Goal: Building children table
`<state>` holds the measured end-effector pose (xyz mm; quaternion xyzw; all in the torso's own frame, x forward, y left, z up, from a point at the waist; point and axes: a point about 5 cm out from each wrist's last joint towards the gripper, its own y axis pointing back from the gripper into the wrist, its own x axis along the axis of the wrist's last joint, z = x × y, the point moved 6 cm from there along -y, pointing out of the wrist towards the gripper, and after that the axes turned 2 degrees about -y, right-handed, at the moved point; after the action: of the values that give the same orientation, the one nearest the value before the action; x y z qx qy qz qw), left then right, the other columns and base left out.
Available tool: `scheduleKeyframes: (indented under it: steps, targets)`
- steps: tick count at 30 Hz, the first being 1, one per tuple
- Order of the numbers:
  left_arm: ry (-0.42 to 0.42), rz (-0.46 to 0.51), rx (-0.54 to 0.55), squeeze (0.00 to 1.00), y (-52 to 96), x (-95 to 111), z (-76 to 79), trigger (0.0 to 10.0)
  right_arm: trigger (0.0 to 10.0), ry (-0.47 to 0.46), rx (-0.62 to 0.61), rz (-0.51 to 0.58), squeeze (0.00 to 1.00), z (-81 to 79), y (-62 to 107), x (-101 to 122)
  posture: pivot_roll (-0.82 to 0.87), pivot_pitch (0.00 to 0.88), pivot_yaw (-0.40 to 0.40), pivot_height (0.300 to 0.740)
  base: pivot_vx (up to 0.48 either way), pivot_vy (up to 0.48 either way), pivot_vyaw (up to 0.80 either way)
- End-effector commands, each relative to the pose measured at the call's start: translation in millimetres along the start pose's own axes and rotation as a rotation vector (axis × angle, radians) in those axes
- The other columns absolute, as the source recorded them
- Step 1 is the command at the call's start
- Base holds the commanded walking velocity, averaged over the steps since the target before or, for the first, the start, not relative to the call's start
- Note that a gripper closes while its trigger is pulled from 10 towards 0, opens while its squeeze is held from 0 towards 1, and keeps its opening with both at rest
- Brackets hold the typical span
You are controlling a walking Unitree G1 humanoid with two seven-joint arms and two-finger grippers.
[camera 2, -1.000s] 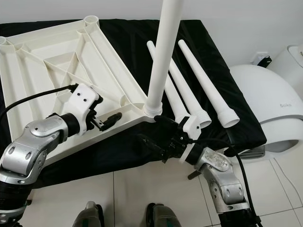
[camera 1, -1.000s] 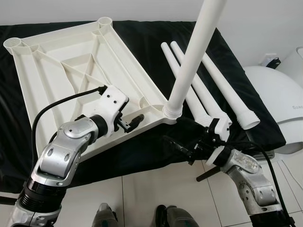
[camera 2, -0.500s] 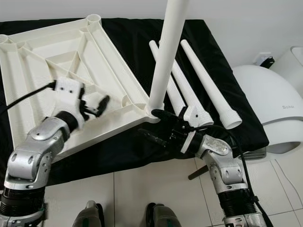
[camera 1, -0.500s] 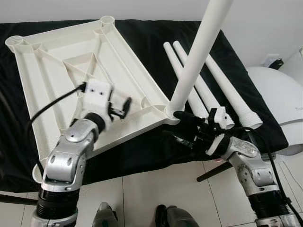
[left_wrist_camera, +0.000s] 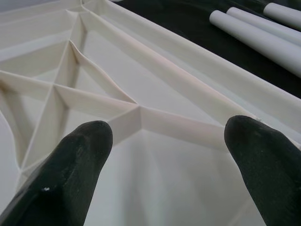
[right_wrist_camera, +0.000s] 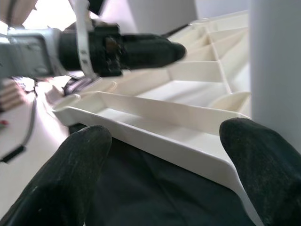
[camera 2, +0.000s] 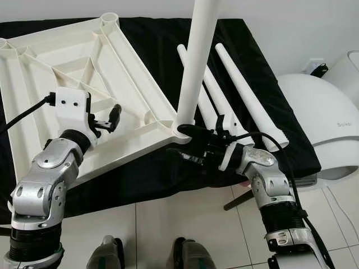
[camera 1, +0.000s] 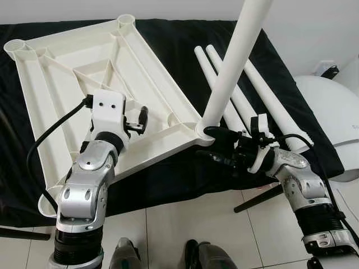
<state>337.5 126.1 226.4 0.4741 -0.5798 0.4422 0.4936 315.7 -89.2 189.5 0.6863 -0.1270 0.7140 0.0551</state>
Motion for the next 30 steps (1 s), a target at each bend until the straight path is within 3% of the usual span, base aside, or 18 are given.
scheduleKeyframes:
  steps: [1,20,30]
  targets:
    - [0.006,-0.018,0.082,0.00,4.6,-2.2,-3.7,10.0,10.0,-0.016,0.042,0.002,0.00,-1.2,-0.7,3.7,0.12,0.270,-0.049,0.740,0.000,0.000,0.00]
    - [0.045,-0.013,0.077,0.00,24.7,9.4,18.5,10.0,10.0,0.077,0.030,-0.094,0.00,39.1,5.0,15.1,0.17,0.344,-0.068,0.740,0.000,0.000,0.00]
    - [0.083,0.078,0.071,0.00,29.9,40.1,24.4,10.0,10.0,0.145,-0.020,-0.132,0.00,63.9,-3.5,19.9,0.20,0.348,-0.078,0.740,0.000,0.000,0.00]
